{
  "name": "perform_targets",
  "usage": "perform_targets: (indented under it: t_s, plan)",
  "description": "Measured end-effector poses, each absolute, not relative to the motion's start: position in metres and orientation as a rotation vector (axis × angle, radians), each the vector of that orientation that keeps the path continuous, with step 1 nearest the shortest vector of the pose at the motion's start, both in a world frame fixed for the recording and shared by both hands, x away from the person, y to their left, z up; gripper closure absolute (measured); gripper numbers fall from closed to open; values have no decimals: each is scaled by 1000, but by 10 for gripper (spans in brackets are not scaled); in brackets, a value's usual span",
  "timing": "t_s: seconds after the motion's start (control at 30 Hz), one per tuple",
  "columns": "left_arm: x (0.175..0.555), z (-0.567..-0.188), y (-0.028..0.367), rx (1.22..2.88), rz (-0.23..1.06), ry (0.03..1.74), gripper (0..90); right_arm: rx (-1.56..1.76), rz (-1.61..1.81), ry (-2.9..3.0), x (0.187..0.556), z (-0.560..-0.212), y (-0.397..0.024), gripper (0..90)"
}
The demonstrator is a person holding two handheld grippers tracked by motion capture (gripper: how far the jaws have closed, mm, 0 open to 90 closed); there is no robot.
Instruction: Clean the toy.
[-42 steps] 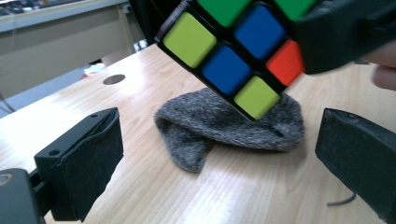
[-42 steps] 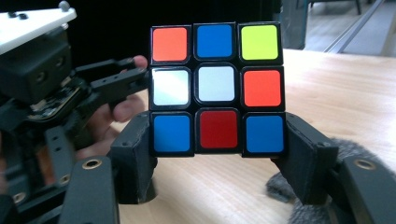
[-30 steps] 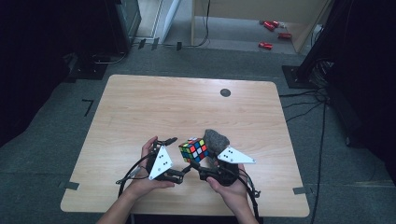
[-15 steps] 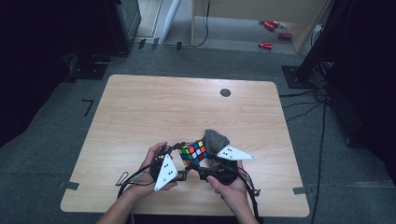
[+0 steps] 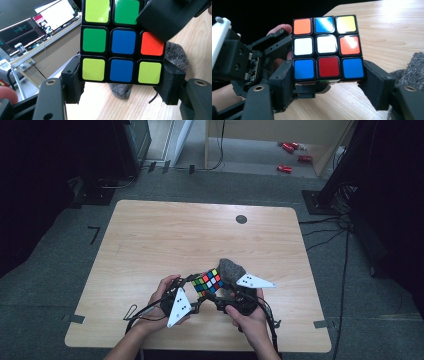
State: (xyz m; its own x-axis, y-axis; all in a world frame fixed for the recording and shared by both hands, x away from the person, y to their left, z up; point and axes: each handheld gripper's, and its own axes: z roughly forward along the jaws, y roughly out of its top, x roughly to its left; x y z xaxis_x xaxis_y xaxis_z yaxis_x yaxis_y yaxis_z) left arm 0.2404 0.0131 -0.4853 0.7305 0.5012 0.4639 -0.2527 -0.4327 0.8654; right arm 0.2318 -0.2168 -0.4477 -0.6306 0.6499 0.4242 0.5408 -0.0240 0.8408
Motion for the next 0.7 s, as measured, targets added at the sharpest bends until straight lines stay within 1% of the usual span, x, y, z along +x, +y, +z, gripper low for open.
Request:
perform_targets:
  t_s: [0.13, 0.33, 0.4, 0.53, 0.7]
  plan:
    - [243, -485, 16, 1827, 834, 228, 350, 1299, 1780, 2105, 233, -445, -223, 285]
    - [254, -484, 28, 1836, 816, 323, 350, 1306, 1778, 2035, 235, -442, -236, 288]
    - [258, -482, 33, 1836, 785, 370, 351, 1304, 1751, 2015, 237, -444, -239, 284]
    - [262, -477, 40, 1833, 677, 444, 351, 1250, 1558, 2009, 240, -453, -240, 283]
    - [265, -475, 43, 1840, 615, 489, 351, 1264, 1311, 2034, 248, -475, -241, 299]
